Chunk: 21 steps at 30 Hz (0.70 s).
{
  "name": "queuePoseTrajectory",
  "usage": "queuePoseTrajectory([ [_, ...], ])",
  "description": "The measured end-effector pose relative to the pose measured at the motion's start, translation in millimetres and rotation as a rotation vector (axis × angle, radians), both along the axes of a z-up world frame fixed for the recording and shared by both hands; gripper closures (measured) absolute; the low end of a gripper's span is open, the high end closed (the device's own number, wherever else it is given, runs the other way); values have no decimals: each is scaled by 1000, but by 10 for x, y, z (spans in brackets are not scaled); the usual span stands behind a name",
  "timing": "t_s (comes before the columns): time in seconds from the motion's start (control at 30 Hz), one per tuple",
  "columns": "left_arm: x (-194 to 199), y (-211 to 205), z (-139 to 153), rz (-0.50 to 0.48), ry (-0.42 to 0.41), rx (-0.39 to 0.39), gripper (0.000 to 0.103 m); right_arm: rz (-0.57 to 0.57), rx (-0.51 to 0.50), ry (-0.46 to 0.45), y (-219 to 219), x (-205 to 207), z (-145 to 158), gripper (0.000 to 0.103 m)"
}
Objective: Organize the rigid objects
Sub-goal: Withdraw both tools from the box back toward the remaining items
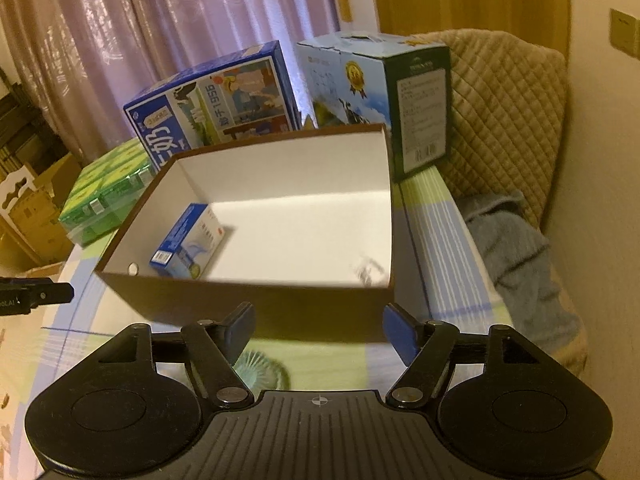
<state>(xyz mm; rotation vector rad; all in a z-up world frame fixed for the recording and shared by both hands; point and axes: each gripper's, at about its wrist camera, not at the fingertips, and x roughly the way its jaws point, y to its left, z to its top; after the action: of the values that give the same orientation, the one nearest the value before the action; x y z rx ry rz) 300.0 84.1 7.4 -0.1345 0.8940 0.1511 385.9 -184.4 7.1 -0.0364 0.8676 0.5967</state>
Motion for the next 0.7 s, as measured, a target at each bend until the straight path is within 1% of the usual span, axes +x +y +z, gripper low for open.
queuePoseTrajectory([
  [0.2, -342, 73, -49, -52, 25, -31, 56, -46, -1, 34, -16, -453, -37, 34],
  [0.37, -604, 140, -105, -63, 33, -47, 56, -62, -13, 60, 5, -797, -102, 34],
  [0.5, -775, 150, -186, -72, 47, -60, 56, -71, -19, 84, 19, -983, -165, 34],
  [0.7, -953, 102, -415, -81, 113, -79, 56, -64, -30, 125, 69, -1159, -277, 34],
])
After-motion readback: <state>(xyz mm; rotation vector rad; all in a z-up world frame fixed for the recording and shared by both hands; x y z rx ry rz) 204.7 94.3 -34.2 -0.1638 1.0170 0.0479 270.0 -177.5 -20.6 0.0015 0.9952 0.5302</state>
